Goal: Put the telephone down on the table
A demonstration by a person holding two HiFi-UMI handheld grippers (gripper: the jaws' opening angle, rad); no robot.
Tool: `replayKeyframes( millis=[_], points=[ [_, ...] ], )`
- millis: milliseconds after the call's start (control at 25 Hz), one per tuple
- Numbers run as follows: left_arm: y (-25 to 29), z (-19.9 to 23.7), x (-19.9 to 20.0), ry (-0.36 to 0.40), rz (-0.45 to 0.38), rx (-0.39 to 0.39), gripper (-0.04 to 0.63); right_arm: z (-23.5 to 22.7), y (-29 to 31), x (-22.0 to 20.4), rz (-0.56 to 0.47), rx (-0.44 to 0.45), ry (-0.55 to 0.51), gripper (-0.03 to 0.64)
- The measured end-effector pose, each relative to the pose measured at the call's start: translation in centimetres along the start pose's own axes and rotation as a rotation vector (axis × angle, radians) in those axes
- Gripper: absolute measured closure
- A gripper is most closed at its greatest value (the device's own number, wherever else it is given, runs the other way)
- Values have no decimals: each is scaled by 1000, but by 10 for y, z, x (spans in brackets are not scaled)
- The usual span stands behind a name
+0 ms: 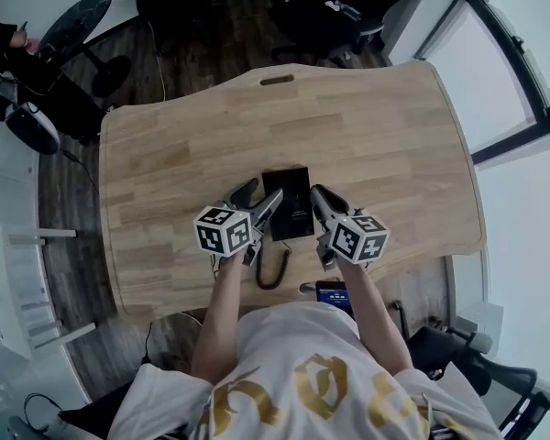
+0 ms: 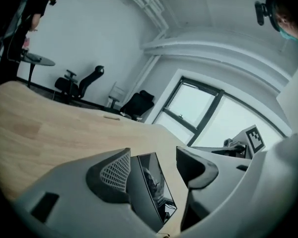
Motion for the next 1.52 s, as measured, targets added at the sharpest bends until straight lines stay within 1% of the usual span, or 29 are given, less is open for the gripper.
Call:
replayKeyframes(
  millis=[120,200,280,320,400,600,760,920,1080,1240,1520],
  points=[
    [-18,-18,6,71,-51,2,365,11,-11,5,-28,11,-29,591],
    [-32,-29,10,130,-98,20,461,19,-20,10,-61,19,-44,597],
    [-44,-39,10,175,-137,33,532,27,-28,16,-89,21,-67,598],
    [-50,-44,10,187,-152,37,554,32,-31,18,-96,21,-81,598],
    [-59,-50,8,190,-179,45,577,42,-37,20,-98,16,-109,600],
    [-77,-60,1,209,-210,57,584,60,-51,16,-90,-23,-176,603],
    [-91,-61,-1,204,-233,56,584,66,-60,18,-80,-44,-230,604],
    [-98,-62,1,222,-241,72,586,69,-71,22,-104,-73,-230,604],
    [-101,-68,4,226,-248,60,586,69,-79,26,-114,-94,-235,604],
    [-102,-70,0,221,-244,53,586,69,-84,27,-121,-100,-232,604],
    [-104,-62,-7,198,-240,73,586,70,-83,19,-109,-84,-219,604]
  ],
)
Point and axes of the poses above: the fingertips, and each gripper's own axes: y forward along the fingers, z to its left, x out of its top, the point moved 5 cm from there along -y, backward along the fingers, and after that the axes turned 15 degrees about -y, right-handed, at the moved point
